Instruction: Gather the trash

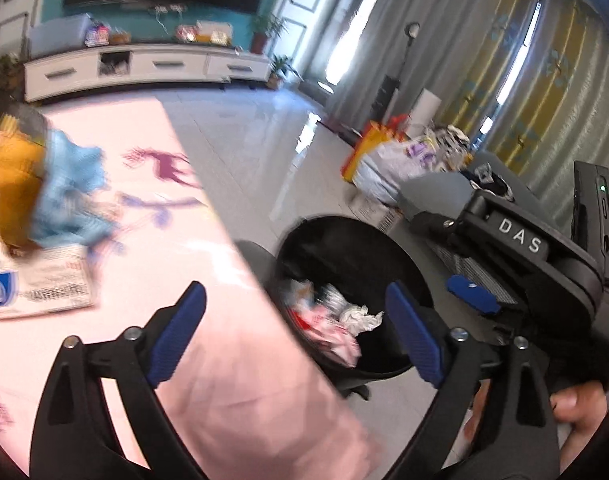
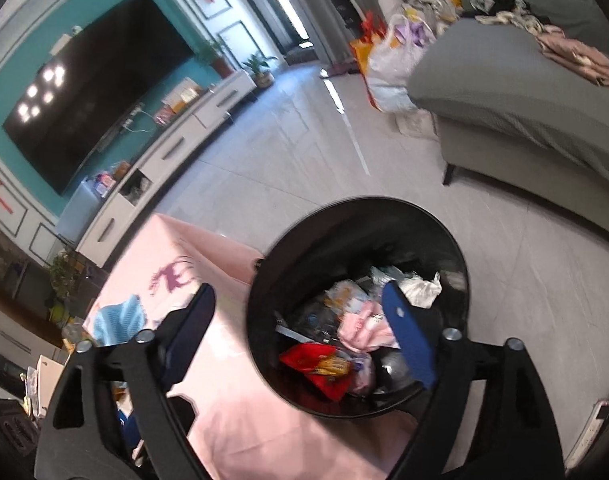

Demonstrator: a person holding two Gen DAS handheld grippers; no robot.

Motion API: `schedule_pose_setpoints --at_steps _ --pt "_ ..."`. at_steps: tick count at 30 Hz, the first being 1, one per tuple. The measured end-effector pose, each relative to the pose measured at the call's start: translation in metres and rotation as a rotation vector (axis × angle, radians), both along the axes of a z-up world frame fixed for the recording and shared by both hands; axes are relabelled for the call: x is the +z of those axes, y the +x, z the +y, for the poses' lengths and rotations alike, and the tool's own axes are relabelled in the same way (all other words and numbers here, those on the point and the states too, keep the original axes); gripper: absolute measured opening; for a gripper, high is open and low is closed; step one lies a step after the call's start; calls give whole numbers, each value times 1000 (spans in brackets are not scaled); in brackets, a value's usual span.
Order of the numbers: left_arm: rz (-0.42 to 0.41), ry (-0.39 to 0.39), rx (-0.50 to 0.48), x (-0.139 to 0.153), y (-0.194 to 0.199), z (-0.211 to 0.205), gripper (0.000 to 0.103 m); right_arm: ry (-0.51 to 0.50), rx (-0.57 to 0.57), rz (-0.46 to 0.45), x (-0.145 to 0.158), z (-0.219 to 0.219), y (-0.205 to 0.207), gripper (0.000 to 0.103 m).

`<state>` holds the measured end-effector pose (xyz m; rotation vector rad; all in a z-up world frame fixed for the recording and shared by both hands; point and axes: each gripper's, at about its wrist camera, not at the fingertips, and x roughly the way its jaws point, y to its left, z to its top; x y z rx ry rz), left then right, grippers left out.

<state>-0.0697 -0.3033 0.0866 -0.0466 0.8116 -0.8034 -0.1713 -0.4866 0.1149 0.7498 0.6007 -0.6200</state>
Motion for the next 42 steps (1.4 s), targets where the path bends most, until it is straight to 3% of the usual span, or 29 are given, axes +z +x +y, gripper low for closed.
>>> schedule_pose_setpoints --at_steps 5,14,18,21,27,33,35,40,42 --pt "-53 9 105 22 5 63 100 -81 95 -49 22 33 15 100" --pt "-151 113 328 36 13 186 100 -187 257 -60 40 94 55 100" --pt "-112 79 425 23 30 239 100 -206 347 -80 38 120 75 100" --pt "-7 10 512 -2 54 281 100 -186 435 -89 30 141 94 99" --pt "92 3 640 -32 82 321 100 -188 618 -32 14 195 146 80" --pt "119 -31 651 -34 88 336 100 -219 709 53 0 237 206 63" --pt "122 -31 666 -33 86 340 100 -262 718 94 -6 250 215 44" --pt "155 -64 686 -34 92 350 100 -329 740 89 -6 264 210 26" --pt "163 -78 692 -33 91 353 100 -330 766 64 1 269 201 25"
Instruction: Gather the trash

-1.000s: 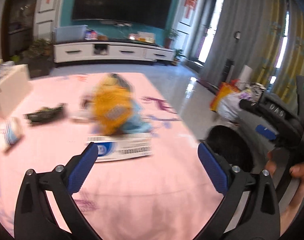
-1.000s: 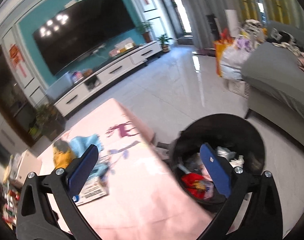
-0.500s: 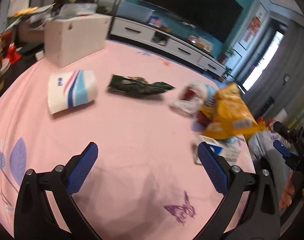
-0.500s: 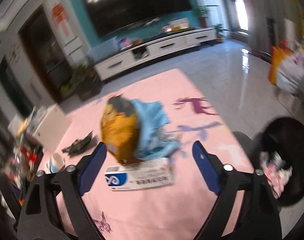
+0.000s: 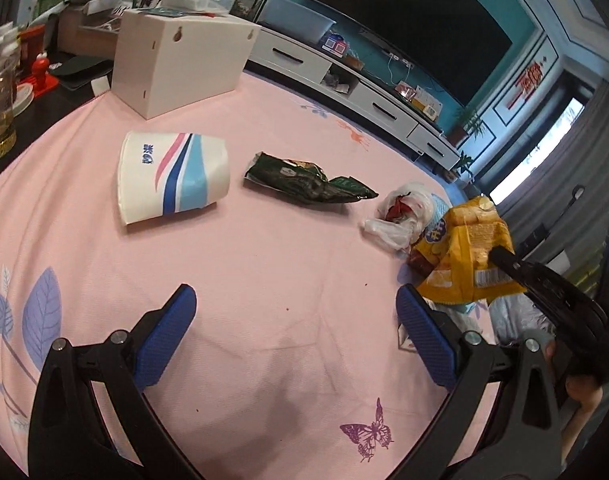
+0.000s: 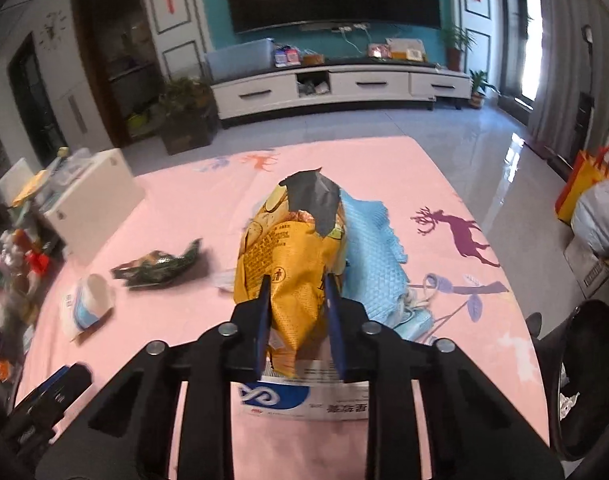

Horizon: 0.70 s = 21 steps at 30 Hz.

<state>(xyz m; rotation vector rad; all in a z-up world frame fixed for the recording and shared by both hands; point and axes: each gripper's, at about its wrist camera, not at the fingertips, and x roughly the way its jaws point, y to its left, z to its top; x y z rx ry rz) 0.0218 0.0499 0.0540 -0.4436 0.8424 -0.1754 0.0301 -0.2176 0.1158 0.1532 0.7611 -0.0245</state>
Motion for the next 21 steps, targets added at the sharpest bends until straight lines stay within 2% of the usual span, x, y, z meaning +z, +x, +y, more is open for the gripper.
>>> schedule_pose_setpoints --at_steps 3,7,12,16,18,21 --pt "-6 -8 23 2 0 8 100 67 92 -23 12 13 -15 25" --pt "-7 -28 70 4 1 22 100 180 208 2 16 31 -23 25" --pt "-16 -38 112 8 -1 36 100 288 360 137 -7 63 -20 25" --pt "-12 1 160 10 -1 42 100 303 378 229 -28 76 -16 26" --pt "-8 4 155 10 0 41 100 287 361 227 -29 75 -15 29" --pt "-1 -2 142 9 1 39 100 249 327 215 -26 69 -16 39"
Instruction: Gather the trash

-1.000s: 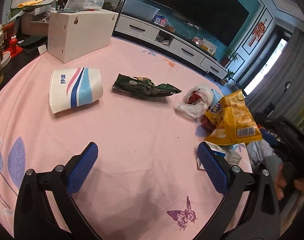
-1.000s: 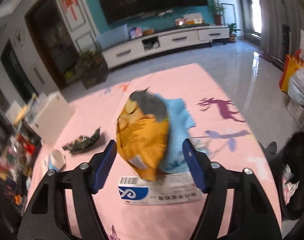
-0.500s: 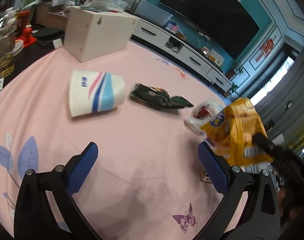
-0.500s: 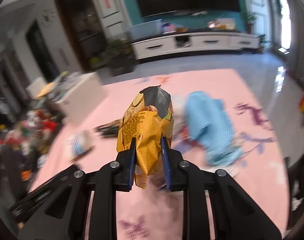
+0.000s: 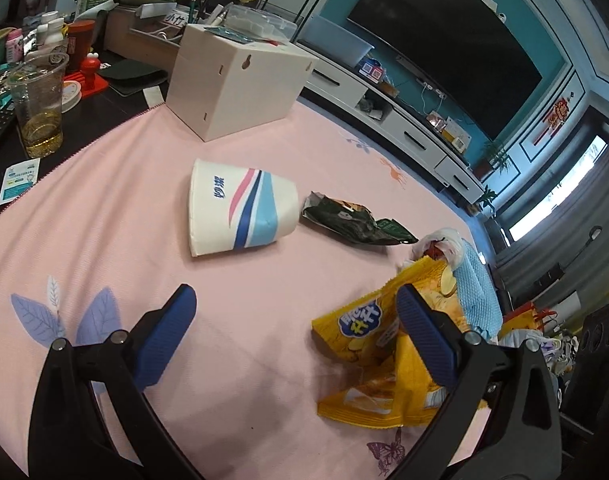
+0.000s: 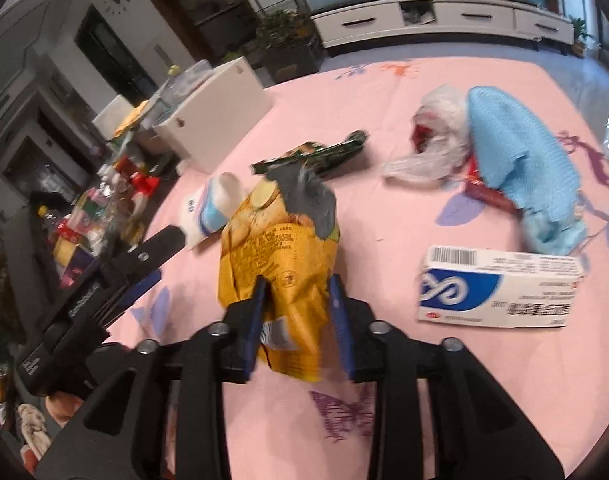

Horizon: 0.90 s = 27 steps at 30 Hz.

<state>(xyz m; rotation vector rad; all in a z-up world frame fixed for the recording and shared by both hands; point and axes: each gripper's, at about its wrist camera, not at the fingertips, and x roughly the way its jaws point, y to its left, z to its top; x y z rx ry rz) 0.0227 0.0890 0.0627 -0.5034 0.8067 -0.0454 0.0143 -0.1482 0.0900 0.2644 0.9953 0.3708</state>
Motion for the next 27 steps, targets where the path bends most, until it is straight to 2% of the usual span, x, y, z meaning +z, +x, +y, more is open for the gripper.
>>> schedule_pose_setpoints --at_steps 2,8,14,18,22,27 --pt "7 0 -6 -1 1 -2 100 -24 -16 -10 2 -5 -1 52" --pt "6 -12 -36 1 0 -10 100 -63 -69 -37 12 -24 -5 74" --pt "-1 -30 -70 6 4 -21 100 -111 -126 -114 43 -42 -1 83" --pt "12 -50 -111 4 10 -32 100 -232 -250 -199 61 -59 15 87" --pt "30 -54 -156 1 14 -44 100 -319 -367 -215 52 -82 30 87" --pt "27 31 -190 -1 10 -57 100 -292 -382 -141 23 -110 43 87"
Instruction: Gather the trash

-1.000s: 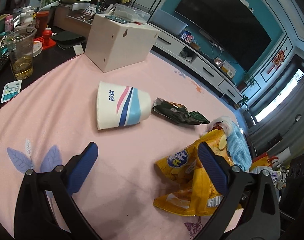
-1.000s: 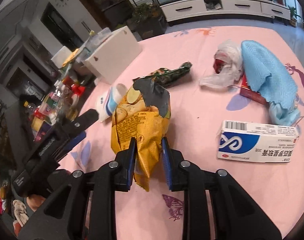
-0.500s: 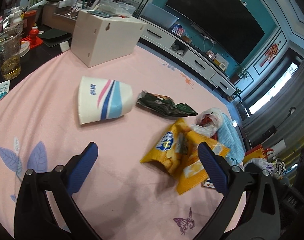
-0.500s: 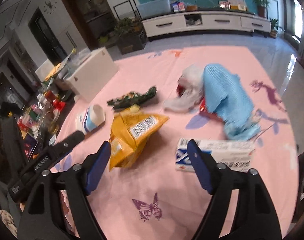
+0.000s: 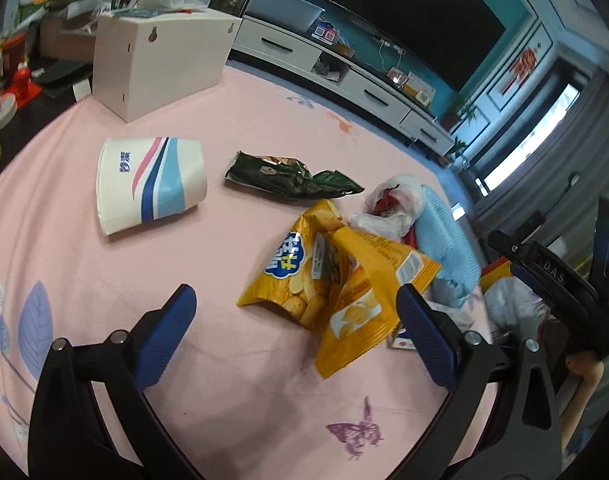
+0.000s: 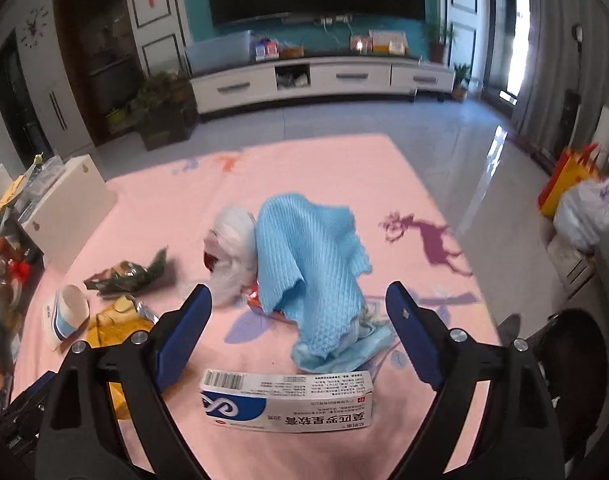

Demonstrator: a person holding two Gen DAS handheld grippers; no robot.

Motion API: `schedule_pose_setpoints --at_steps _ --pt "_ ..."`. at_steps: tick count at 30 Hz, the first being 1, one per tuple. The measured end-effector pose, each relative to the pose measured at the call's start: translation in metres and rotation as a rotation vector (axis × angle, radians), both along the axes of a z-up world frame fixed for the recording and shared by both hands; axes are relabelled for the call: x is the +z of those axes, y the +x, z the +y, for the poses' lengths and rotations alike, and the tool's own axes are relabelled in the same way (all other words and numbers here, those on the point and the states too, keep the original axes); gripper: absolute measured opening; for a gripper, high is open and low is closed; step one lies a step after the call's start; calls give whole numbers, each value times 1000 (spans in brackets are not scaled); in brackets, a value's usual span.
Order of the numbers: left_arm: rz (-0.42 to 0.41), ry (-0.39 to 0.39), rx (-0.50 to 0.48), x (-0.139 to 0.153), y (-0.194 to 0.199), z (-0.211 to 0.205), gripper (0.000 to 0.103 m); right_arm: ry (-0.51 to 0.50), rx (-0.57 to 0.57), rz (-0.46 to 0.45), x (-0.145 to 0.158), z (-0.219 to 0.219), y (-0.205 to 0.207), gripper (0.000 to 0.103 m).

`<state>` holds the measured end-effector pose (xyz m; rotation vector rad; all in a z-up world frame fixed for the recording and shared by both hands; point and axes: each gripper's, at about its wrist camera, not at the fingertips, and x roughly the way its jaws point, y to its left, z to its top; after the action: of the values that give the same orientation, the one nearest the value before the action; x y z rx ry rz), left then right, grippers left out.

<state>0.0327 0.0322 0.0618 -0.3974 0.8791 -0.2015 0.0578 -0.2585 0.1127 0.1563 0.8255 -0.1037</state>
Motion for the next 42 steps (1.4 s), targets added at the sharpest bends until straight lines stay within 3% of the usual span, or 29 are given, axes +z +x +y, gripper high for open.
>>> schedule_pose_setpoints --at_steps 5,8,13,15,17,20,24,28,32,40,42 --pt "15 -44 -13 -4 1 -2 100 88 -11 15 -15 -12 3 86" --pt "44 -11 -35 -10 6 -9 100 127 1 17 -18 -14 5 84" --pt "17 27 -89 -8 24 -27 100 94 -11 31 -35 -15 16 75" --pt "32 52 -122 -13 36 -37 100 90 -21 44 -43 -18 21 62" --pt "47 67 -147 -17 44 -43 100 84 -41 58 -49 -22 24 34" --pt "33 56 -188 -21 47 -50 100 72 -58 52 -49 -25 23 9" --pt "-1 67 -217 -20 42 -52 100 105 -55 -27 -28 -28 10 4" --pt "29 -26 -222 -27 44 -49 100 100 -37 -115 0 -25 -8 2" --pt "34 -59 -224 -29 45 -46 99 113 -24 -209 30 -22 -28 2" --pt "29 -111 -235 -29 41 -43 87 132 14 -362 77 -13 -71 2" --pt "26 -130 -226 -28 40 -41 79 139 14 -382 83 -12 -81 2"
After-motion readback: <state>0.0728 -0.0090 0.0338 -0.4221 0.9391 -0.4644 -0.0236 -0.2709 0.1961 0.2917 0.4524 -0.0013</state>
